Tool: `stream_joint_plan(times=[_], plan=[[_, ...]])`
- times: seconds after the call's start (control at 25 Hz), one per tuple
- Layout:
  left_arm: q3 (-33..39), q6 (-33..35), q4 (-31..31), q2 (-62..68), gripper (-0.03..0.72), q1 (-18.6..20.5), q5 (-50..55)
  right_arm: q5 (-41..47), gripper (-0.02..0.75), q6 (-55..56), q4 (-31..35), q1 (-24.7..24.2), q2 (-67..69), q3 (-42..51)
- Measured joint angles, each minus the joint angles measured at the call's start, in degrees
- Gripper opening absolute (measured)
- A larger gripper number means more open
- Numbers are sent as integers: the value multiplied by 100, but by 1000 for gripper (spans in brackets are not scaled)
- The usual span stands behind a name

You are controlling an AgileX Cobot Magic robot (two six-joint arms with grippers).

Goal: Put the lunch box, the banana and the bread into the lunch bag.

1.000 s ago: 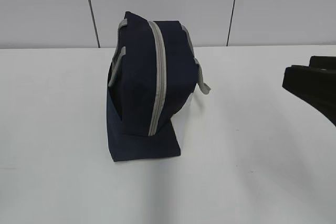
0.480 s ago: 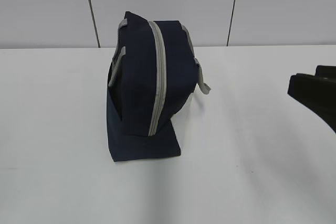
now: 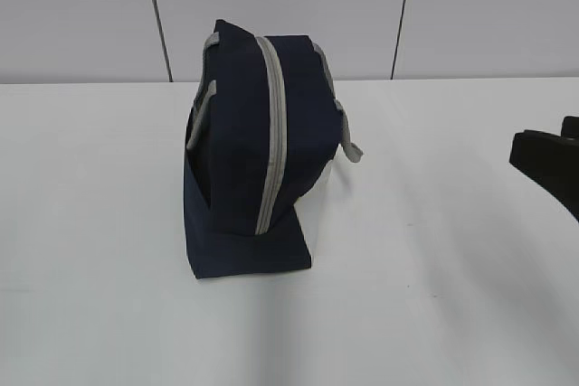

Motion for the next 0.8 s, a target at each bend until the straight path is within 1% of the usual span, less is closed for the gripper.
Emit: stream_joint_plan(times=[0.2, 0.36, 0.4, 0.44, 0.48, 0.52, 0.6, 0.64, 0.72, 0.8], plan=[[0, 0, 0, 0, 254, 0, 0, 221, 479, -69, 22, 0, 47, 0], [0, 0, 0, 0, 254, 0, 0, 174, 493, -98, 22, 0, 250, 0], [0, 0, 0, 0, 254, 0, 0, 116, 493, -252, 100, 0, 308, 0], [0, 0, 0, 0, 254, 0, 0, 116, 493, -611, 396, 0, 360, 0], [0, 0, 0, 0, 254, 0, 0, 86, 493, -1131, 765, 0, 409, 0], [0, 0, 0, 0, 254, 0, 0, 116, 493, -1628, 1289, 0, 462, 0], [0, 0, 0, 0, 254, 0, 0, 200, 494, -2986, 2426, 0, 500, 0], [0, 0, 0, 0, 254, 0, 0, 368, 494, -3629, 3135, 0, 500, 0], [0, 0, 0, 0, 254, 0, 0, 869, 496, -5268, 4612, 0, 500, -44], [0, 0, 0, 0, 254, 0, 0, 1454, 496, -6689, 5944, 0, 500, -203]])
